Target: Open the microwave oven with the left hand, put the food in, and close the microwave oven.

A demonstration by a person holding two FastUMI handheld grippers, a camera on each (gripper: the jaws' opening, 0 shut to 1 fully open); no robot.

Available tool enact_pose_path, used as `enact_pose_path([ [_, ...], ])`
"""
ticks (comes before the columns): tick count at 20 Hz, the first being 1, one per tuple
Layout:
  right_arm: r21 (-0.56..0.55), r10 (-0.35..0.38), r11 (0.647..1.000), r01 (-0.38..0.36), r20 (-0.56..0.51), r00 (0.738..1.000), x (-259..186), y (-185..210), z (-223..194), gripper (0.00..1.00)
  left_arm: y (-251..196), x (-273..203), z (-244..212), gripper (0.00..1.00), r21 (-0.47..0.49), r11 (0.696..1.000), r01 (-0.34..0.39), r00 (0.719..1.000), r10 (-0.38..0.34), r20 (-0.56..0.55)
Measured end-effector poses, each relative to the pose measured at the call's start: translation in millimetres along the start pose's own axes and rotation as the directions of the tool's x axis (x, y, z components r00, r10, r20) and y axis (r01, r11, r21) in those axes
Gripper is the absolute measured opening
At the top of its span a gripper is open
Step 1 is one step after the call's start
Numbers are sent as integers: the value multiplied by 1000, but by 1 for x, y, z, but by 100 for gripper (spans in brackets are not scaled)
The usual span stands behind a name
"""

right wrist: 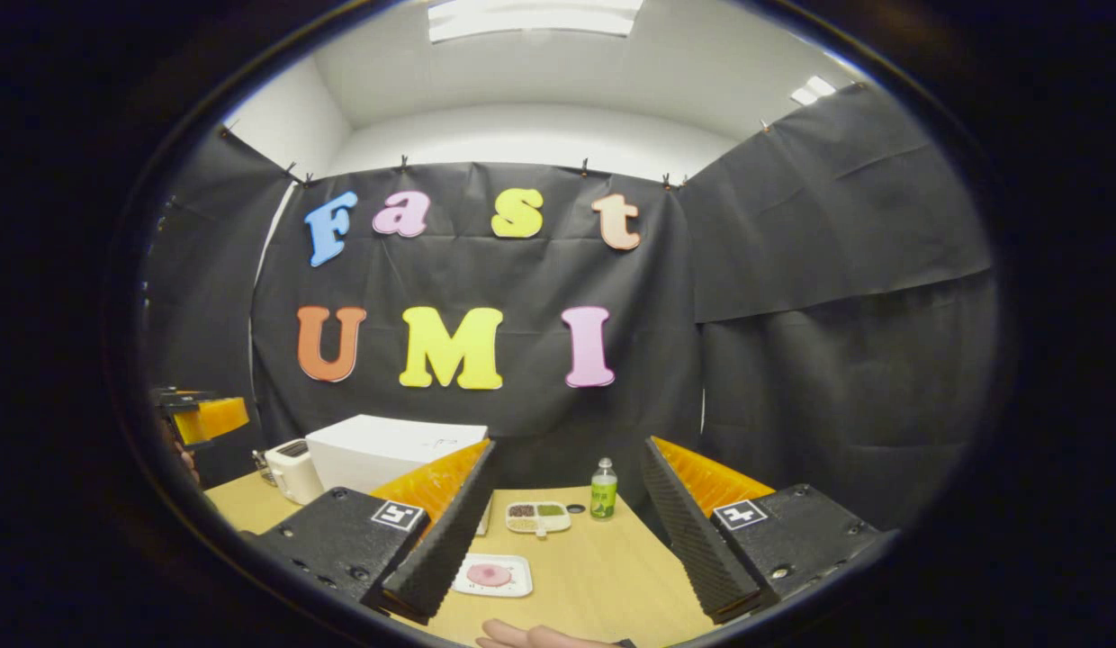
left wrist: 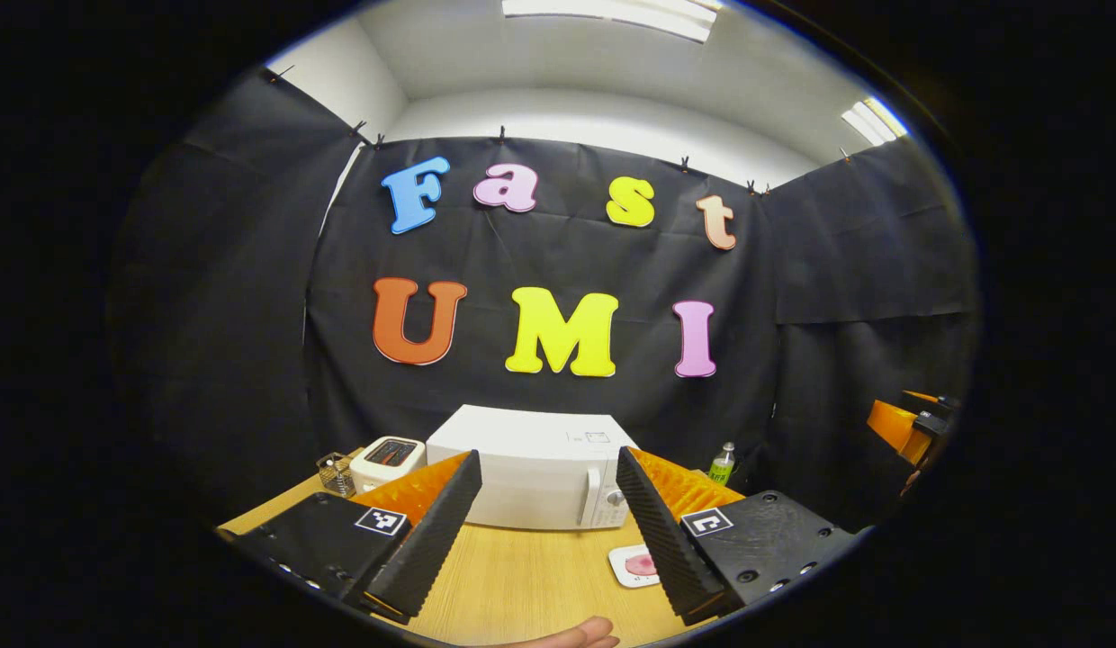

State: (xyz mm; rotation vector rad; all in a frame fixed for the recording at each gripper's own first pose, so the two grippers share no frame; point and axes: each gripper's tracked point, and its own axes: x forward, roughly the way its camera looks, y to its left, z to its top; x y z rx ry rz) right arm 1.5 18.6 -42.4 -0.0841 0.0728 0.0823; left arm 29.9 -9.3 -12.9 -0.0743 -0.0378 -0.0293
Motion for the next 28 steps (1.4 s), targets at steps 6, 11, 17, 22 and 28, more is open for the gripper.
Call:
enact_pose_path([
  [6, 46, 11, 999, -11, 3, 1000, 22, -10, -6, 100, 1, 57, -27, 95, 15, 1000, -23, 1000, 23, -14],
  [11, 67, 6, 998, -6, 4, 1000, 40, -30, -10, 100, -4, 114, -62, 95, -1, 1000, -29, 998, 29, -56],
  [17, 52, -5, 999, 5, 0, 1000, 52, -55, -28, 100, -22, 173, -114, 95, -1, 1000, -15, 993, 15, -117],
  [22, 66, 1, 998, 1, -28, 1000, 57, -73, -51, 100, -52, 211, -154, 94, 62, 998, 26, 989, -16, -145],
  [28, 76, -17, 997, 21, -48, 999, 58, -104, -80, 100, -72, 259, -219, 92, 81, 996, 20, 970, 0, -245],
])
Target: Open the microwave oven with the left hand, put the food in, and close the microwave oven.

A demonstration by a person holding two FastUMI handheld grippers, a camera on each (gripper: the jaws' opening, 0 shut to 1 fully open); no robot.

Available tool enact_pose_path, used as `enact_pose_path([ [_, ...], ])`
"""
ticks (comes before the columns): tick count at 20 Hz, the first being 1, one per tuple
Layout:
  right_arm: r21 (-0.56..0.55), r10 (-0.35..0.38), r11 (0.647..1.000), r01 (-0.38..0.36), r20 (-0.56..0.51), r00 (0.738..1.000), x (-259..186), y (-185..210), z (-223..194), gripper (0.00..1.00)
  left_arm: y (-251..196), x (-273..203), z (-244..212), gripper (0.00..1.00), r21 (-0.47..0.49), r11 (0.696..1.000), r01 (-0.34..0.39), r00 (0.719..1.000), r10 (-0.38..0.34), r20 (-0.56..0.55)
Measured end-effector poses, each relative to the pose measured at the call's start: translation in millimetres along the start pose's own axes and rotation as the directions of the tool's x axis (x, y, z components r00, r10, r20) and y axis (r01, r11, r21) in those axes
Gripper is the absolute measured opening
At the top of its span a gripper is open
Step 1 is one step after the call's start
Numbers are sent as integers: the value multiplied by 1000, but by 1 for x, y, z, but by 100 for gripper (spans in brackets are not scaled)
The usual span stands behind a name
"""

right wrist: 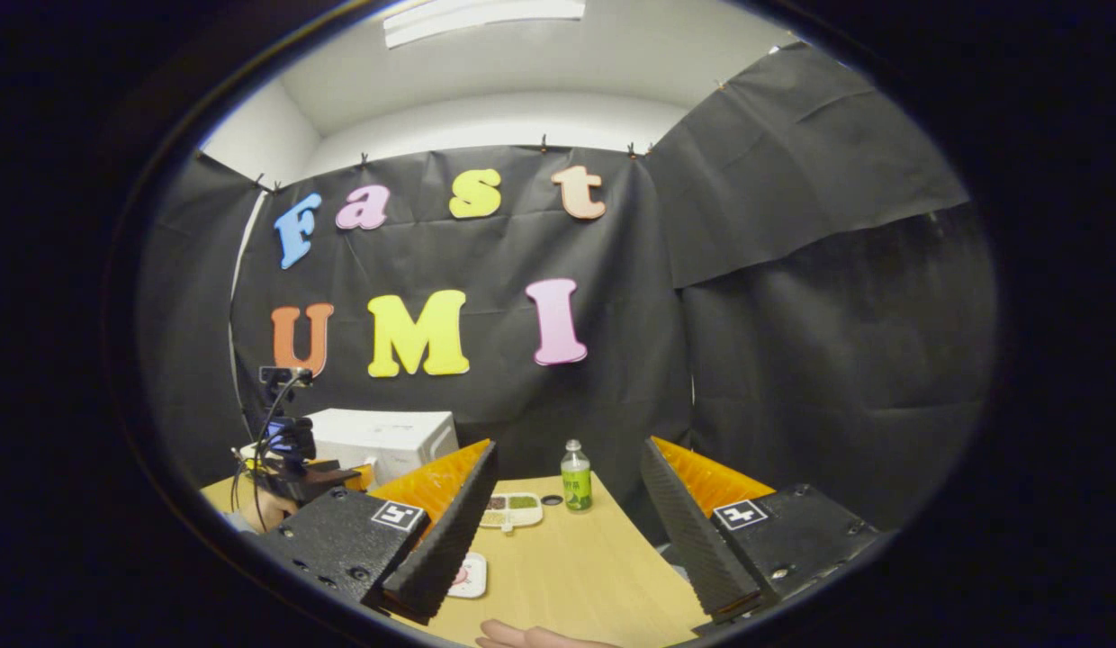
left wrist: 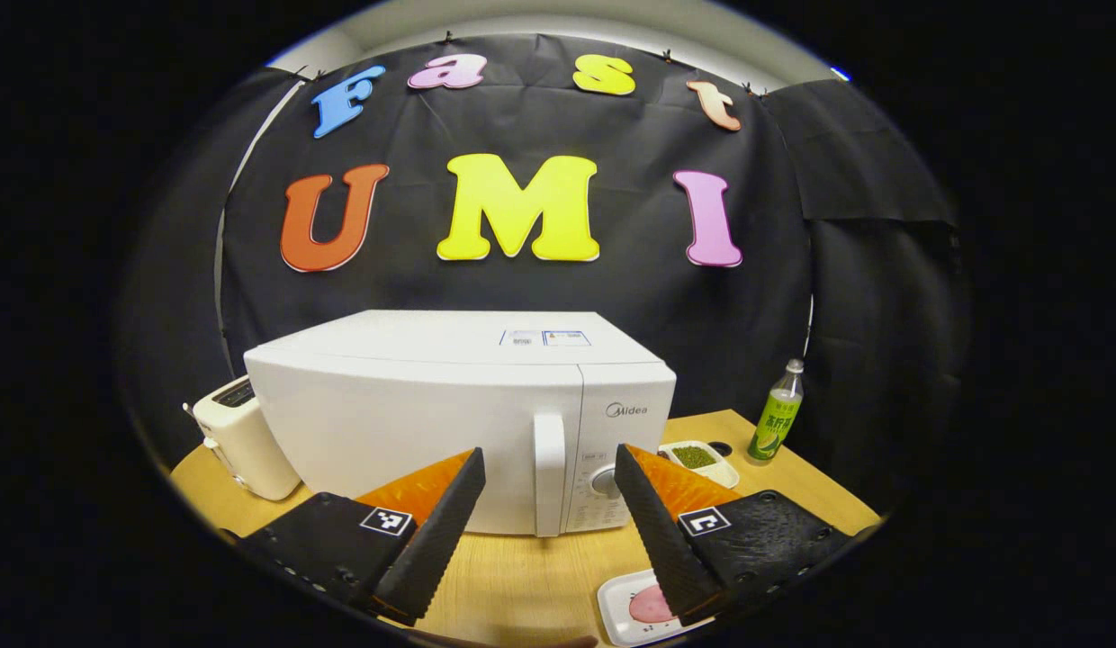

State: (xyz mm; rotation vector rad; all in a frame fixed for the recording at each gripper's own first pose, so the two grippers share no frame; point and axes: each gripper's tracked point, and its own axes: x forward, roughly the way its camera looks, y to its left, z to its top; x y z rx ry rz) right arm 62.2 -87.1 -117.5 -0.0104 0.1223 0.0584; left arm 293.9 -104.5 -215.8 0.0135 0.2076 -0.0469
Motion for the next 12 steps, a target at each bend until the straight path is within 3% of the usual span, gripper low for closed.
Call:
enact_pose_path([
  [7, -26, -51, 998, 51, -2, 999, 2, -33, -30, 100, -2, 41, -21, 86, -29, 999, -18, 1000, 17, -24],
  [8, -14, -43, 999, 43, -20, 999, 2, -33, -36, 94, -4, 44, -22, 84, -26, 1000, -12, 1000, 12, -19],
  [9, -2, -33, 999, 33, -29, 999, 4, -33, -40, 100, -1, 47, -22, 83, -22, 999, -23, 1000, 23, -19],
  [10, 7, -29, 1000, 29, -40, 999, 5, -34, -45, 100, 2, 50, -24, 74, -28, 999, -31, 999, 31, -21],
  [12, 9, -29, 1000, 30, -54, 998, 10, -37, -54, 100, 2, 50, -26, 70, -52, 998, -27, 999, 26, -20],
])
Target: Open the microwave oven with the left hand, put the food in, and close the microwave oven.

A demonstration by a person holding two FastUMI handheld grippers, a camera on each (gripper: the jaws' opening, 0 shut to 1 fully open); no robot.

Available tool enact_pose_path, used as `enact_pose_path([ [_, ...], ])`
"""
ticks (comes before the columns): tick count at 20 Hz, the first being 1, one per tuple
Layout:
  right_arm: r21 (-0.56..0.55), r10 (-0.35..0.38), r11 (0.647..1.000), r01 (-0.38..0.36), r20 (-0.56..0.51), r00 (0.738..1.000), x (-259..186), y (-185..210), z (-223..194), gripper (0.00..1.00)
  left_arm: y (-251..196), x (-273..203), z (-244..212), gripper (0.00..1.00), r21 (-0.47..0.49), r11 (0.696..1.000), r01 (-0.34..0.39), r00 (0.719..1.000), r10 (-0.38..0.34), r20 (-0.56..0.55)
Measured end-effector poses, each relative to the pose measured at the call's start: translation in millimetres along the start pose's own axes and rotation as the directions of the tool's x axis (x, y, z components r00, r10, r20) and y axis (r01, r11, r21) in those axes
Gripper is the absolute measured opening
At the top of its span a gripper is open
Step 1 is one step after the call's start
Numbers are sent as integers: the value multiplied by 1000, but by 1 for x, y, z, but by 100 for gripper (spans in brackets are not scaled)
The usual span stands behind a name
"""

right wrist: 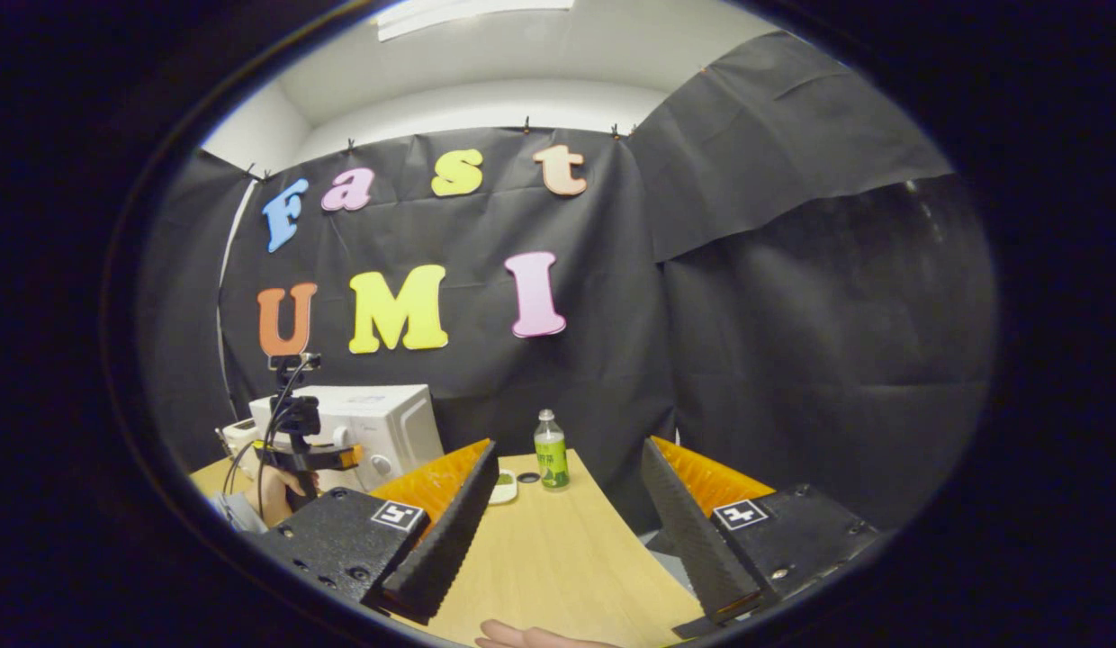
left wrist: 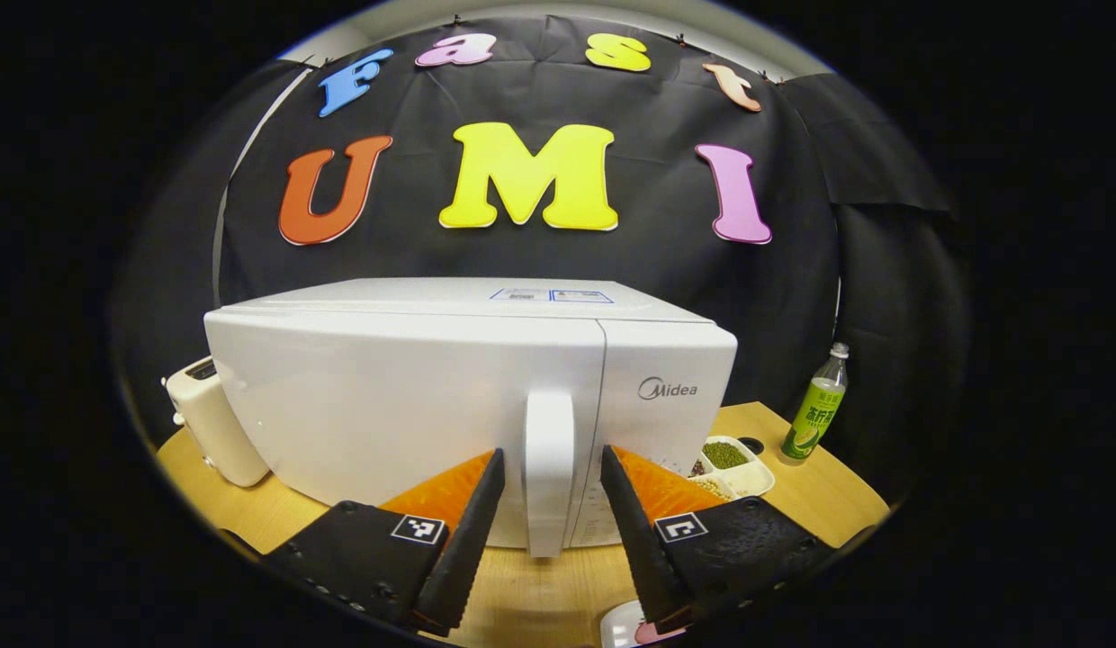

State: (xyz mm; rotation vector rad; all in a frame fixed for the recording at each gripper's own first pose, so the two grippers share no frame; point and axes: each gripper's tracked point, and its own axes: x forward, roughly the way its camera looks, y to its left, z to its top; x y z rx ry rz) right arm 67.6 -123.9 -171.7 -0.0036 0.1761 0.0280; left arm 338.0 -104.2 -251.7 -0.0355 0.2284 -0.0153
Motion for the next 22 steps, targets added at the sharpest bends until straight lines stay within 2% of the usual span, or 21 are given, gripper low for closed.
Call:
enact_pose_path([
  [1, -5, 0, 1000, 0, -2, 1000, 2, -1, -3, 100, 1, 3, 1, 69, 0, 1000, 2, 1000, -2, 7],
  [2, -7, -2, 1000, 2, -6, 1000, 4, -1, -5, 100, 1, 3, 0, 76, -3, 1000, 4, 1000, -4, 7],
  [3, -8, -3, 1000, 3, -13, 1000, 6, -2, -9, 100, 1, 1, 2, 68, -4, 1000, 3, 1000, -3, 18],
  [5, -8, -5, 1000, 5, -36, 999, 11, -3, -20, 100, 5, 4, -1, 60, -42, 999, 2, 1000, -1, 29],
  [6, -10, -9, 1000, 8, -49, 999, 14, -4, -26, 100, 5, 2, -1, 43, -65, 998, 15, 999, -13, 33],
  [8, -18, -18, 1000, 16, -80, 997, 19, -6, -39, 100, 0, 2, 1, 39, -43, 999, 31, 998, -29, 49],
  [9, -23, -23, 1000, 21, -94, 995, 22, -7, -44, 94, 0, 9, 1, 27, -9, 1000, 12, 998, -12, 61],
  [10, -27, -27, 999, 24, -108, 994, 23, -9, -50, 100, 1, 1, 4, 21, 35, 999, -13, 997, 10, 73],
  [11, -29, -31, 999, 28, -119, 992, 24, -10, -54, 100, 2, 2, 1, 21, 49, 998, -30, 996, 26, 83],
  [12, -29, -32, 999, 29, -127, 991, 25, -11, -58, 100, 2, 13, 1, 1, 48, 998, -40, 995, 35, 91],
  [13, -29, -34, 999, 30, -135, 990, 26, -12, -61, 100, 2, 5, 2, 10, 43, 998, -35, 996, 31, 87],
  [14, -29, -40, 999, 36, -140, 989, 25, -15, -63, 94, 2, 4, 1, 10, 25, 999, -22, 997, 19, 81],
  [15, -27, -46, 999, 43, -139, 989, 25, -18, -63, 100, 0, 0, 1, 10, 18, 1000, -5, 997, 4, 78],
  [17, -36, -57, 998, 53, -128, 990, 24, -22, -62, 100, -1, -1, 1, 10, 27, 999, 23, 997, -24, 66],
  [18, -41, -65, 997, 60, -124, 990, 25, -26, -63, 94, 0, -1, 3, 10, 28, 999, 26, 998, -28, 62],
  [19, -43, -74, 997, 70, -127, 989, 26, -29, -65, 100, 0, 0, 3, 10, 19, 999, 25, 997, -27, 67],
  [21, -38, -80, 996, 76, -141, 987, 29, -31, -69, 100, 0, 2, 2, 9, 43, 999, 21, 997, -24, 74],
  [22, -31, -75, 997, 71, -150, 986, 28, -29, -73, 94, -1, 3, 4, 10, 45, 999, 18, 997, -22, 78],
])
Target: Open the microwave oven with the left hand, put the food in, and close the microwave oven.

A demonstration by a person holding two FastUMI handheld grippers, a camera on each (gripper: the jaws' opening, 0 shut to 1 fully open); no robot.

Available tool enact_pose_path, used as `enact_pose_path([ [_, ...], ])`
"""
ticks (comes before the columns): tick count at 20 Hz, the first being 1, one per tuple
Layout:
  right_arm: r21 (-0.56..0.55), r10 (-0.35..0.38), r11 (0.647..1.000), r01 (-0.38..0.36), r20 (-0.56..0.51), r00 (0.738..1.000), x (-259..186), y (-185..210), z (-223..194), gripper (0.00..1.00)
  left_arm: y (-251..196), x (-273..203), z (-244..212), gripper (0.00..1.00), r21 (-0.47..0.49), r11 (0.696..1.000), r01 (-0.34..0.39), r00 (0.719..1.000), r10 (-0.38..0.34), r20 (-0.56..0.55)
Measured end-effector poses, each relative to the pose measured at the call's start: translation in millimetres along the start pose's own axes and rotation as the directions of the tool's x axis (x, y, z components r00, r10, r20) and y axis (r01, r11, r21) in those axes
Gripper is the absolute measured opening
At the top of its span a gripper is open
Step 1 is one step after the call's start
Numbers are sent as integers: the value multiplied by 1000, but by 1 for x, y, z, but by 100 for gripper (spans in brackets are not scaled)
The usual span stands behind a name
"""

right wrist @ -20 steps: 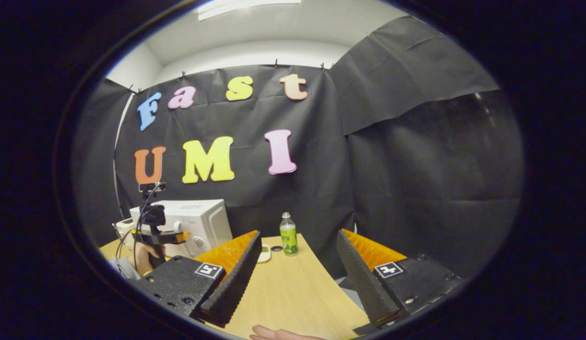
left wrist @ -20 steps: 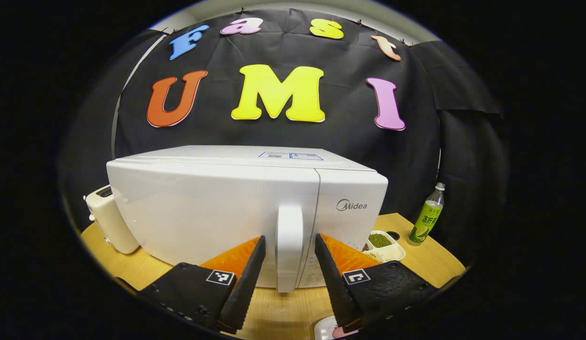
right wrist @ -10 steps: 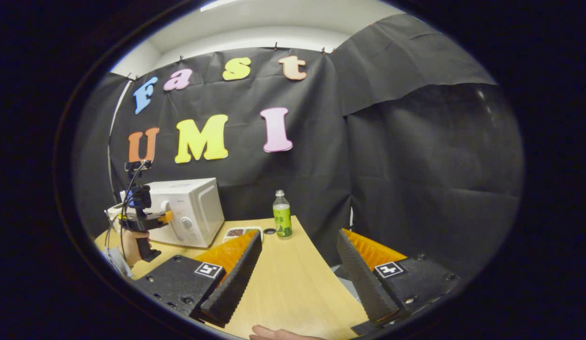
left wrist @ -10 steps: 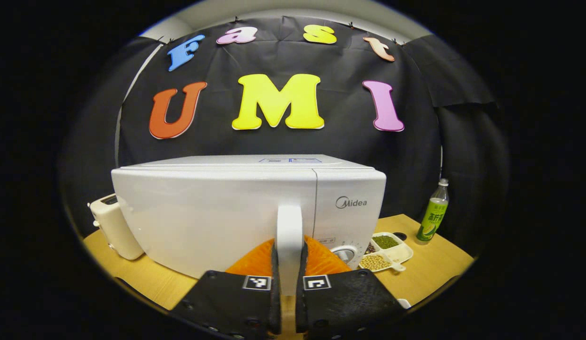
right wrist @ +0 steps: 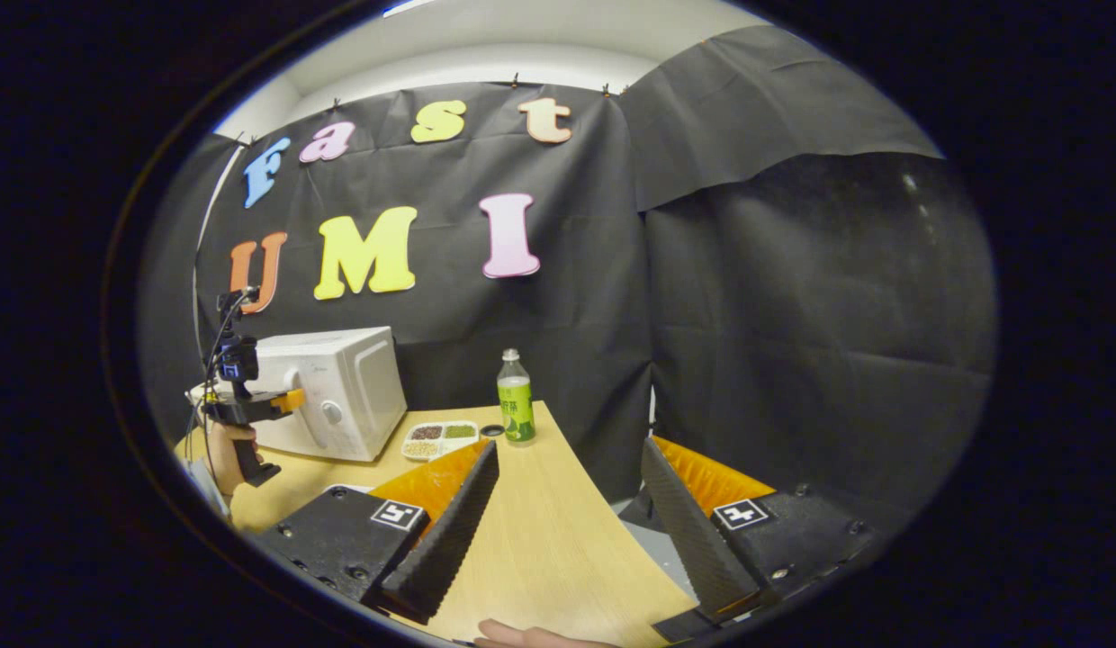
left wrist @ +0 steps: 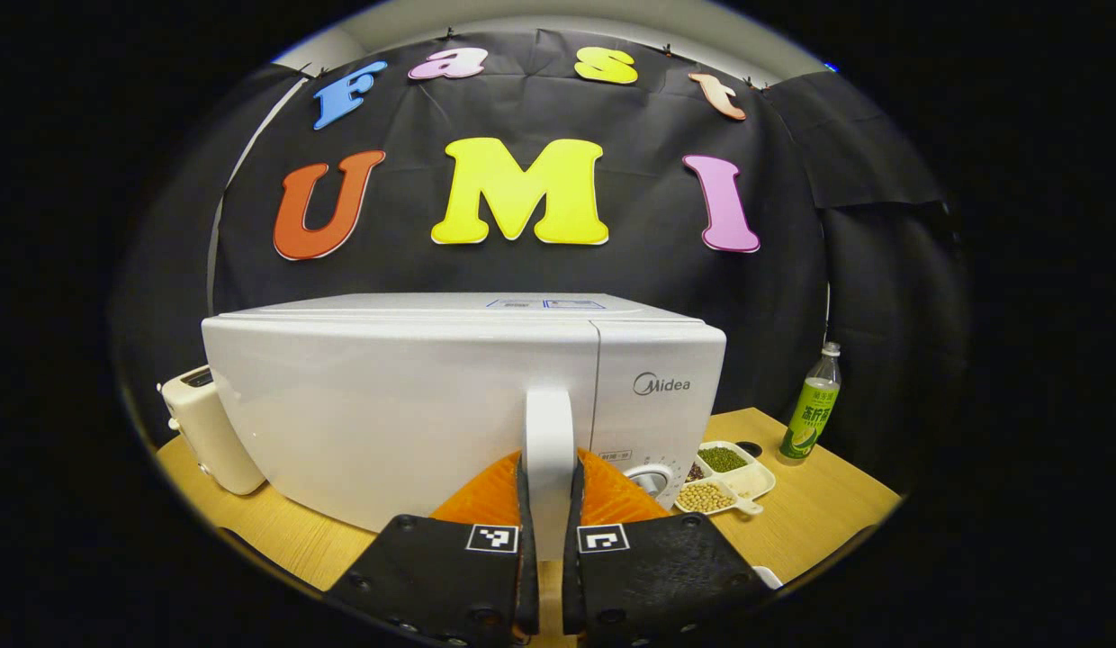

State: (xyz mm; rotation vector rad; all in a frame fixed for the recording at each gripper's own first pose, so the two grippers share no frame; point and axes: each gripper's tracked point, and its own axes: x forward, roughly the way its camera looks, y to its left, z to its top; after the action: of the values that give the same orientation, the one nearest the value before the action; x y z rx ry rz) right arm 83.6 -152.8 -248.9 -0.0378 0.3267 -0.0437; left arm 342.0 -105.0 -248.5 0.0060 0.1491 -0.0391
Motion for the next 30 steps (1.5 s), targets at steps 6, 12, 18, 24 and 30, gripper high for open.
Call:
enact_pose_path([
  [6, 20, 16, 1000, -16, 13, 1000, 3, 0, -5, 100, 0, -11, -3, 10, 1, 999, 32, 999, -32, -19],
  [12, 32, 22, 999, -22, 7, 1000, 10, -2, -14, 100, 0, -15, -1, 10, 52, 998, 26, 1000, -26, 4],
  [18, 37, 48, 998, -48, -6, 999, 25, 5, -25, 100, -1, -10, 4, 10, 64, 998, 10, 1000, -10, 7],
  [24, 55, 71, 996, -69, -34, 997, 38, 11, -37, 100, 0, -1, 4, 10, 28, 1000, 9, 1000, -9, 26],
  [30, 43, 78, 996, -76, -43, 996, 35, 21, -35, 100, 7, -75, -9, 0, 5, 996, 87, 995, -87, 40],
])
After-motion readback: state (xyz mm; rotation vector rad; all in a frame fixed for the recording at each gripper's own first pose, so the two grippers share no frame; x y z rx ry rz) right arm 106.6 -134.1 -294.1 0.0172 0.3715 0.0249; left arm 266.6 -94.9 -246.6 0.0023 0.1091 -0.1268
